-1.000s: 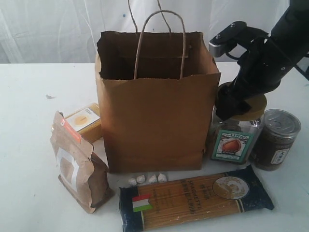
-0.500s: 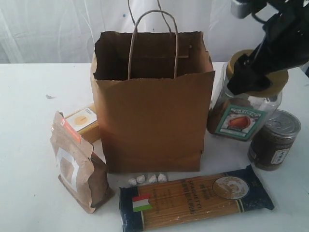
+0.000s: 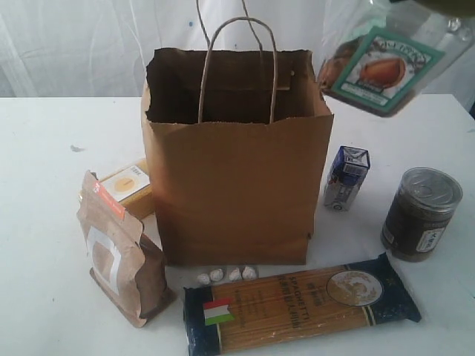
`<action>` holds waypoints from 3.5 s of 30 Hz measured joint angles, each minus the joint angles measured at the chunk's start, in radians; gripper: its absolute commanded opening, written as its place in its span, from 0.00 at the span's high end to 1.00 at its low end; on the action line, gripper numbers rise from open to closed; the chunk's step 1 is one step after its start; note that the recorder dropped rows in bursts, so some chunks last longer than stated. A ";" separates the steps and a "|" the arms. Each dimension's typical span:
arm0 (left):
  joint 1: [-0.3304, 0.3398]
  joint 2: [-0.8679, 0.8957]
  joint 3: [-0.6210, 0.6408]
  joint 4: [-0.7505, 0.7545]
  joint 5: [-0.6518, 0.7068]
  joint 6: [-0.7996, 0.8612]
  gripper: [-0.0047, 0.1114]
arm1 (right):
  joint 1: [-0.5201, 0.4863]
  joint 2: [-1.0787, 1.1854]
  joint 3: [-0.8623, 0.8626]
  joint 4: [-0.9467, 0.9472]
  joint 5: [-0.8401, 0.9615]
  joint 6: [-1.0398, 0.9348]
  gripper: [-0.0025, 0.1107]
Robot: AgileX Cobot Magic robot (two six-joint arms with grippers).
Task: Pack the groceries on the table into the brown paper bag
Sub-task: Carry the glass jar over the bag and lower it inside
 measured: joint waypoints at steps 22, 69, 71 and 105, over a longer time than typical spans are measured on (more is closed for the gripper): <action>0.000 0.000 0.000 0.000 0.000 0.000 0.95 | 0.202 0.214 -0.295 0.018 0.016 0.004 0.98; 0.000 0.000 0.000 0.000 0.000 0.000 0.95 | 0.344 0.704 -0.348 -0.056 0.112 0.029 0.71; 0.000 0.000 0.000 0.000 0.001 0.000 0.95 | 0.344 0.711 -0.348 -0.054 0.112 0.029 0.61; 0.000 0.000 0.000 0.000 0.001 0.000 0.95 | 0.344 0.751 -0.348 -0.043 0.100 0.080 0.16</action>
